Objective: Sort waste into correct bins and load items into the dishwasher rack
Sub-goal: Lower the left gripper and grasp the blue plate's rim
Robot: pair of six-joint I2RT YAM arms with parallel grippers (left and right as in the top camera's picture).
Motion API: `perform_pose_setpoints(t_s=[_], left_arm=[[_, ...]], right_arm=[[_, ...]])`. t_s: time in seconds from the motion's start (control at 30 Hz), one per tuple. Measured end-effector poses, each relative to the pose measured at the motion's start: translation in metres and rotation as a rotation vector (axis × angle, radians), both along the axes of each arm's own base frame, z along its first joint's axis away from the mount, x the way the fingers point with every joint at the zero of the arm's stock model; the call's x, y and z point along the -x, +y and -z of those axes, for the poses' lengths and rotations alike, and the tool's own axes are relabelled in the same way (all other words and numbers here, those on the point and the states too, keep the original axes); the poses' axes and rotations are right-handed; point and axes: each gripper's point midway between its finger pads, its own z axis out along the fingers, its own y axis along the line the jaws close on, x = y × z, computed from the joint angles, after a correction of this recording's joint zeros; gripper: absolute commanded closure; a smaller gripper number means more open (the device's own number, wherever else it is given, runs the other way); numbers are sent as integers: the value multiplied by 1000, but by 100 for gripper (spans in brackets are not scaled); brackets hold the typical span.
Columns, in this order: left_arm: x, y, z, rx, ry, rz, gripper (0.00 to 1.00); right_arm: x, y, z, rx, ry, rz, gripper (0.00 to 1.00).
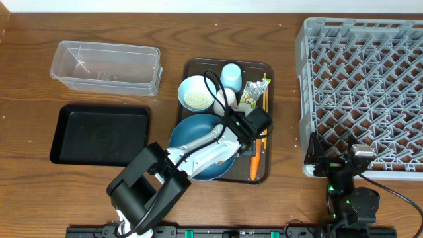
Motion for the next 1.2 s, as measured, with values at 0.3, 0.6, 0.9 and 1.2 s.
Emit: perform_pose_setpoints(t_s=[0.3, 0.6, 0.9, 1.2], left_arm=[[-4, 0, -1, -4, -23, -5, 39], [-7, 0, -1, -6, -34, -5, 55], [-7, 2, 9, -29, -29, -8, 71], [-11, 1, 4, -41, -54, -5, 93]], right_arm=[[0, 0, 0, 0, 0, 0, 1], [0, 0, 0, 0, 0, 0, 1], [0, 0, 0, 0, 0, 0, 1], [0, 0, 0, 0, 0, 0, 1]])
